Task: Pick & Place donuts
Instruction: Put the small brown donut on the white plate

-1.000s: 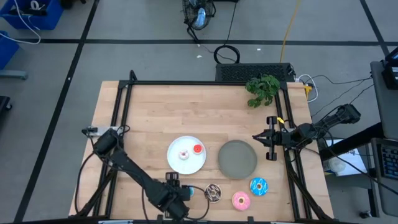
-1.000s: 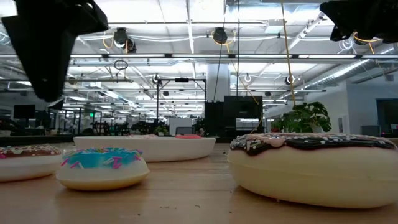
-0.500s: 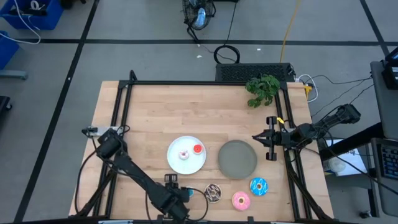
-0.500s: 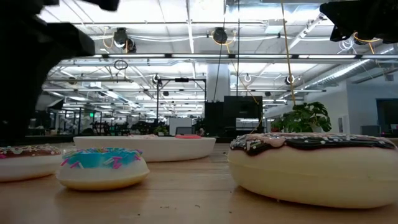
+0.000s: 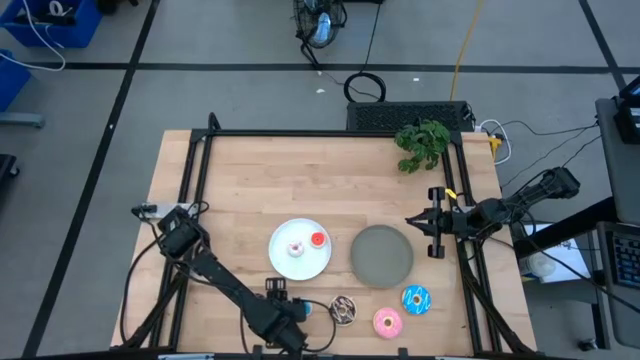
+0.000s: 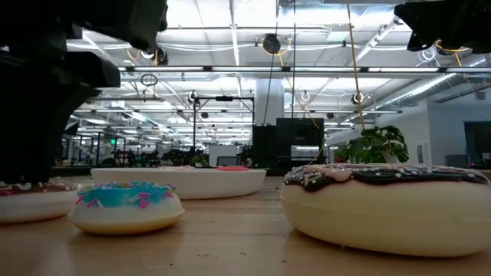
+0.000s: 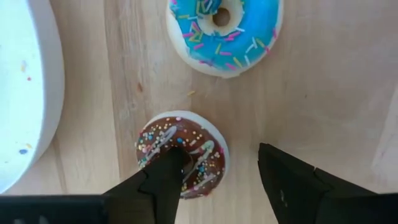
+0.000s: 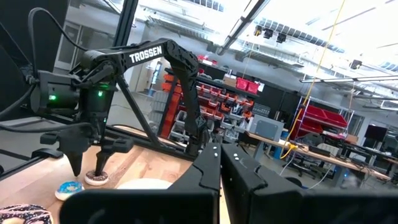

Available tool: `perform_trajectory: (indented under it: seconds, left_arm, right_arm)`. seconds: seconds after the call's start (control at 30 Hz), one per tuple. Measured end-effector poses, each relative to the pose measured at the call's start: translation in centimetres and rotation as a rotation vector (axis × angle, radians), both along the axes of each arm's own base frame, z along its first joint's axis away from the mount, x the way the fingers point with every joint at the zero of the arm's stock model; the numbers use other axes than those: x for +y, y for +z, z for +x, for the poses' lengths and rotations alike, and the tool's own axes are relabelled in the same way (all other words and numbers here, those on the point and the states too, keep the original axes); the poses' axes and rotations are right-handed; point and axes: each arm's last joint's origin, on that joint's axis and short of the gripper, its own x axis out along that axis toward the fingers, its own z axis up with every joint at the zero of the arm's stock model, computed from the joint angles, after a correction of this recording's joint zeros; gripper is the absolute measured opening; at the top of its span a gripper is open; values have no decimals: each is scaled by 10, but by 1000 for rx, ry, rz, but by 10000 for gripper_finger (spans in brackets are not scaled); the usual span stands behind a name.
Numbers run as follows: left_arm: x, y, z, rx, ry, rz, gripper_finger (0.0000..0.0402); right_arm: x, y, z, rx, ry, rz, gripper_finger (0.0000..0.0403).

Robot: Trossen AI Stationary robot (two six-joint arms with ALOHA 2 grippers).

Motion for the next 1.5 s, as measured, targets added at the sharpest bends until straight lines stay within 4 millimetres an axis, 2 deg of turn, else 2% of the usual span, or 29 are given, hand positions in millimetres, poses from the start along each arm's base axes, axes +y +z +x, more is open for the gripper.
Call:
perform_trajectory:
  seconds: [0.23,0.4,0.57,0.63,0.87,1.07,1.27,1.5]
  left_arm:
    - [3,-10,0,-15,18,-18,162]
    - [7,-16,-4,37,25,-30,105]
    - [10,-4,-5,20,-12,-37,30]
    - [11,2,-4,8,-23,-34,12]
    - [22,57,-13,-69,-36,-6,32]
    - [54,105,-18,-151,7,79,9]
    - [83,114,-8,-148,35,96,27]
    - [105,85,14,-97,55,82,8]
  right_arm:
    - [0,0,0,0,1,0,0]
    - [0,0,0,0,1,0,0]
    - [0,1,0,-7,1,2,0]
    - [0,1,0,-8,1,3,0]
    - [0,1,0,-7,1,3,0]
    - [0,1,0,-7,1,3,0]
    - [0,1,0,-7,2,3,0]
    - [0,1,0,-6,8,26,0]
